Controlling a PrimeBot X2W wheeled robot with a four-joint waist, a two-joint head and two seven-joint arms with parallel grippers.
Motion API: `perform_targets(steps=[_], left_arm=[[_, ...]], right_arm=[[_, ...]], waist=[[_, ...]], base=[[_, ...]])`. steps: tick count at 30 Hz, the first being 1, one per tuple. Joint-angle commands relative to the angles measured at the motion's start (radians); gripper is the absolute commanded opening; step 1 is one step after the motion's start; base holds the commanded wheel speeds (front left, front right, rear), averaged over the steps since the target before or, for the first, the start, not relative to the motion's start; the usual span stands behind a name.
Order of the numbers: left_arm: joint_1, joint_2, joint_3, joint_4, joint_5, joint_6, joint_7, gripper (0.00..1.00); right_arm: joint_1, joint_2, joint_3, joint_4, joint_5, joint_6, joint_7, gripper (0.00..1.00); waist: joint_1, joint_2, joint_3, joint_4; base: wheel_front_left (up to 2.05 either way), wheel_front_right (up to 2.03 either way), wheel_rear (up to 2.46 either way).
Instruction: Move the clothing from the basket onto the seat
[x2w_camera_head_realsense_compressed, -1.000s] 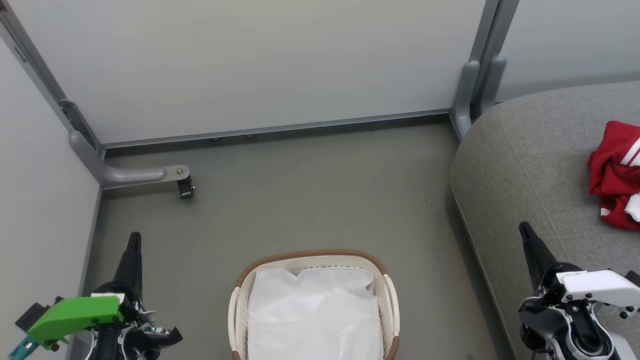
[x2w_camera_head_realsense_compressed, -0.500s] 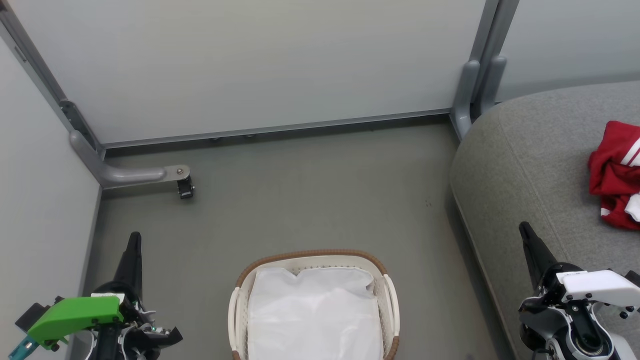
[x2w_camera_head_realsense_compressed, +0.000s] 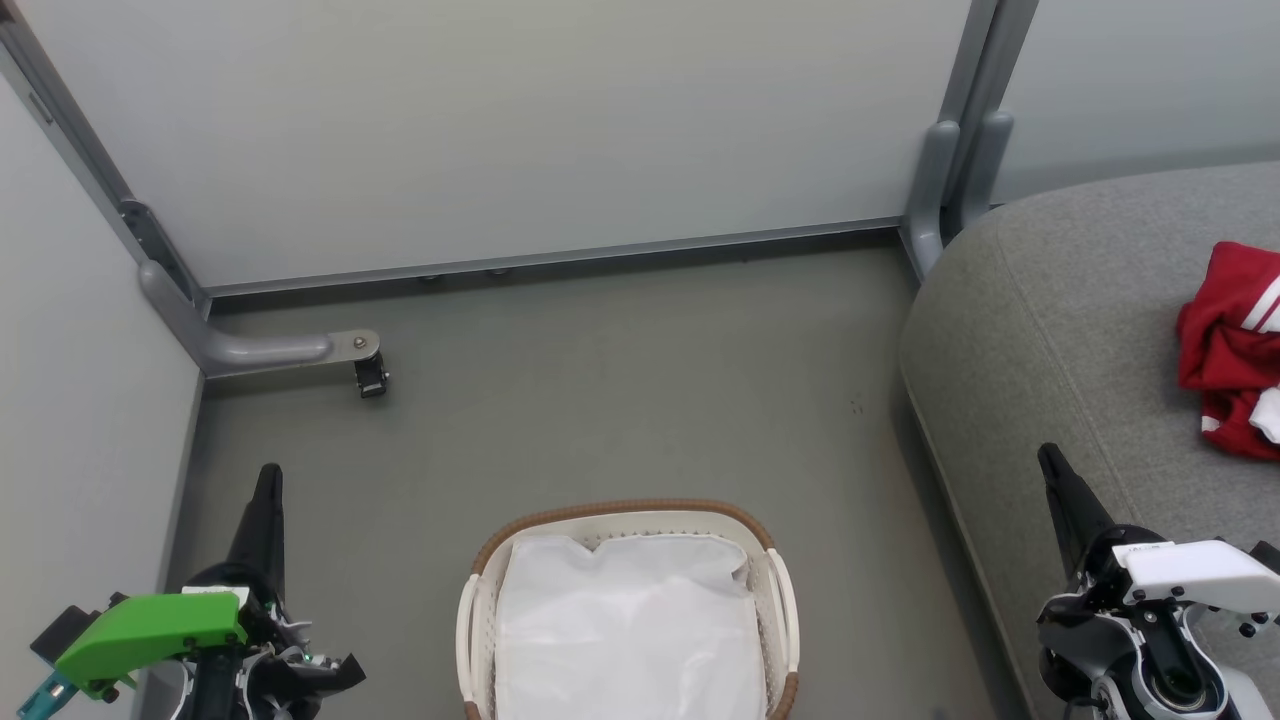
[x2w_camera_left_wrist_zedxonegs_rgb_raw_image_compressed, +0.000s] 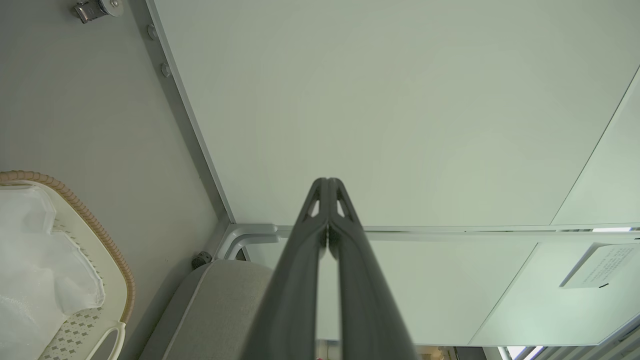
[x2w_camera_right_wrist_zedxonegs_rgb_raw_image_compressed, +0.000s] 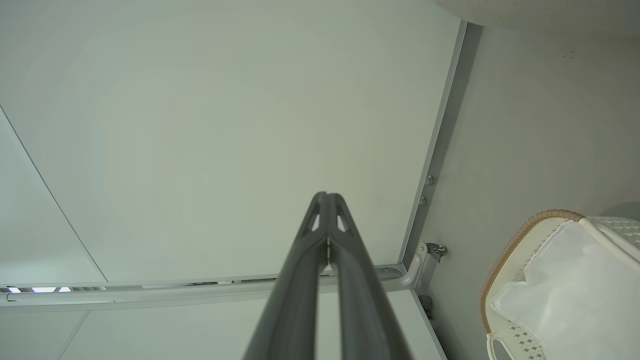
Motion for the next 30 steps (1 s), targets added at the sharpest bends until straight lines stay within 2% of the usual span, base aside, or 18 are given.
perform_targets(steps=[1,30], left_arm=[[-0.010,0.006,0.002,-0.001,-0.003,-0.006,0.004,0.00],[-0.010,0.006,0.002,-0.001,-0.003,-0.006,0.004,0.00]], right_arm=[[0.010,-0.006,-0.001,-0.004,0.004,0.000,0.003,0.00],[0.010,-0.006,-0.001,-0.004,0.004,0.000,0.003,0.00]], waist=[[0.0000,0.0000,0.000,0.000],[0.0000,0.0000,0.000,0.000]], base=[[0.00,0.00,0.00],[0.00,0.00,0.00]])
